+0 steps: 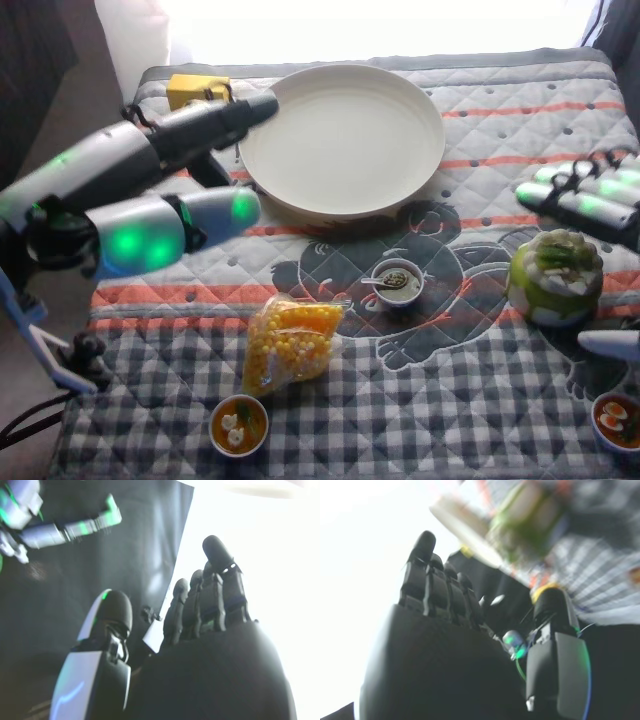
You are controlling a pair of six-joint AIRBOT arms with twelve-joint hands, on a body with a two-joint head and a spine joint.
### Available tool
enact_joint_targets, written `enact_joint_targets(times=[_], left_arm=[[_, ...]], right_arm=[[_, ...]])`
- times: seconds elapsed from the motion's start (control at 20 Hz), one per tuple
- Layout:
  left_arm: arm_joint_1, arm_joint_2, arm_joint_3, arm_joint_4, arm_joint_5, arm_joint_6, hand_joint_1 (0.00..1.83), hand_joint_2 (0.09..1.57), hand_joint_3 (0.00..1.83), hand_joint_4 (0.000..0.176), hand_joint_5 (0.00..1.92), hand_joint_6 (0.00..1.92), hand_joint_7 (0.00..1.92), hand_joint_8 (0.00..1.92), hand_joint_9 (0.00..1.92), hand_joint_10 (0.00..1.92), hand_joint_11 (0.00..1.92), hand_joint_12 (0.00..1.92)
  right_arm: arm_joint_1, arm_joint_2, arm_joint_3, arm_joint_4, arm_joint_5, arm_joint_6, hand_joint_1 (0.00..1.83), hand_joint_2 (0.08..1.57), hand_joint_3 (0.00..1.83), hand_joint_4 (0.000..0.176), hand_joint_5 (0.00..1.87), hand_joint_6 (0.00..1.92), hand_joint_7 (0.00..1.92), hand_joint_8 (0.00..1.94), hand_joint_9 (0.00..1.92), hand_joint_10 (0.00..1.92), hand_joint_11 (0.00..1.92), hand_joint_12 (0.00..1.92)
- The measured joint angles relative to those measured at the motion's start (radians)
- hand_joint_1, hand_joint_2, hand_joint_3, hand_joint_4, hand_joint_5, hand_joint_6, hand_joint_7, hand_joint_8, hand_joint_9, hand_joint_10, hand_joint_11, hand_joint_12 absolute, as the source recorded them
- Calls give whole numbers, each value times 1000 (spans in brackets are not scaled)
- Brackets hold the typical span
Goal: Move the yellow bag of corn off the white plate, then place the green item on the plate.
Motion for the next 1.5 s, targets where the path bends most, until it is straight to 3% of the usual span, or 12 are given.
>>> enact_joint_targets(times=[0.1, 0.15, 0.2, 0.25, 0.45, 0.55, 0.8, 1.05, 1.25, 1.3, 1.4, 1.5], left_arm=[[10, 2, 2, -16, -42, 0, 657, 1309, 0, 0, 194, 17, 89, 3, 114, 90, 0, 1293], [16, 3, 1, -19, -48, 0, 661, 1311, 0, 1, 187, 13, 90, 3, 116, 93, 0, 1304], [20, 3, 1, -19, -48, 0, 662, 1310, 0, 9, 190, 14, 84, 0, 112, 92, 0, 1305], [24, 3, 0, -19, -49, 0, 644, 1311, 0, 13, 192, 12, 76, 1, 88, 78, 0, 1146], [31, 4, 0, -23, -57, 0, 616, 1330, 4, 31, 179, 3, 47, 0, 73, 61, 0, 1014], [31, 4, 0, -25, -58, 0, 621, 1338, 2, 0, 208, 11, 60, 2, 81, 64, 0, 1066], [36, 4, 0, -34, -63, 0, 638, 1356, 3, 18, 223, 7, 66, 2, 88, 78, 0, 1140], [40, 1, 0, -39, -77, -1, 592, 1365, 0, 12, 201, 7, 59, 2, 79, 49, 0, 767], [43, 1, 0, -45, -79, -1, 671, 1338, 0, 0, 241, 8, 108, 3, 135, 47, 0, 992], [43, -2, 2, -42, -80, -3, 672, 1333, 0, 12, 244, 8, 110, 3, 137, 46, 0, 985], [43, -6, 6, -36, -76, -6, 642, 1347, 1, 0, 236, 3, 100, 0, 120, 33, 0, 905], [43, -6, 9, -35, -77, -18, 640, 1351, 2, 0, 227, 0, 92, 0, 109, 27, 0, 903]], right_arm=[[27, -46, 47, 20, -46, 1, 923, 1146, 1, 0, 157, 43, 300, 61, 352, 134, 0, 1321], [49, -68, 74, 30, -77, 1, 1027, 1147, 1, 0, 348, 177, 534, 165, 480, 467, 113, 1501], [57, -77, 84, 31, -87, 2, 1133, 1225, 3, 0, 582, 1230, 776, 1016, 661, 958, 413, 1647], [71, -79, 84, 28, -93, 4, 1290, 1237, 10, 0, 572, 1424, 778, 1296, 752, 1418, 650, 1793], [131, -61, 61, -36, -93, 3, 1318, 1262, 12, 0, 543, 1553, 727, 1417, 745, 1594, 778, 1920], [171, -27, 37, -72, -37, 3, 1296, 1288, 26, 0, 523, 1615, 686, 1513, 652, 1654, 635, 1921], [328, -64, 87, -129, 22, 3, 1309, 1276, 8, 0, 540, 1564, 728, 1444, 687, 1620, 654, 1915], [505, -303, 299, -121, -187, 3, 1296, 1277, 2, 0, 628, 1550, 666, 1456, 668, 1594, 540, 1912], [560, -461, 460, -93, -328, 2, 1170, 1301, 1, 0, 582, 1459, 703, 1575, 628, 1698, 587, 1921], [560, -496, 498, -80, -355, 3, 1163, 1290, 0, 0, 553, 1478, 778, 1471, 558, 1503, 299, 1921], [560, -579, 591, -43, -438, 2, 1285, 1265, 0, 0, 440, 707, 685, 1470, 646, 1236, 425, 1812], [560, -615, 630, -5, -491, 3, 943, 1251, 0, 0, 86, 215, 130, 258, 119, 421, 29, 1281]])
